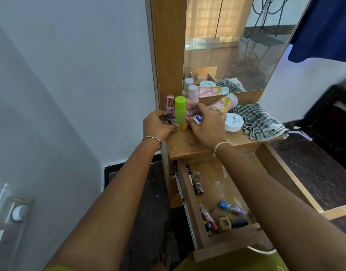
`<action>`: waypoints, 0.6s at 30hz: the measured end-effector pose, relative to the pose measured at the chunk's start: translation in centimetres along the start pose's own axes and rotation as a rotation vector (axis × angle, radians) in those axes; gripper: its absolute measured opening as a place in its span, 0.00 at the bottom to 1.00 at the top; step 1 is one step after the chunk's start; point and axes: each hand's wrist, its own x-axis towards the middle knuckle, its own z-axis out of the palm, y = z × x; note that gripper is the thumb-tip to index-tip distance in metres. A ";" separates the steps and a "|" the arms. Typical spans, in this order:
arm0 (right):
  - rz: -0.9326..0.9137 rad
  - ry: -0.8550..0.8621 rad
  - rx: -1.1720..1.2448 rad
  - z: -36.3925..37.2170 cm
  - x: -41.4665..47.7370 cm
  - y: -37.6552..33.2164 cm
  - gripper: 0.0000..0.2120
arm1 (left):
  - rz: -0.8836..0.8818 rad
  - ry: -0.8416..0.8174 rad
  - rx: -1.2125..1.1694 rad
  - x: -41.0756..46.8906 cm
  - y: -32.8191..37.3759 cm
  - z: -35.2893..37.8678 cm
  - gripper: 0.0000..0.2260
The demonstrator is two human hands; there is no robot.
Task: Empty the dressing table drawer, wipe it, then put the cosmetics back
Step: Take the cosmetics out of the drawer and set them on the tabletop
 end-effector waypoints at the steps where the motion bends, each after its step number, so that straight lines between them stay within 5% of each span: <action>1: 0.002 0.004 -0.004 0.0 0.0 0.0 0.10 | -0.003 0.000 -0.002 0.0 0.0 0.0 0.21; 18: 0.022 0.017 -0.044 0.2 -0.1 -0.3 0.10 | 0.028 0.080 -0.016 -1.5 0.2 1.4 0.17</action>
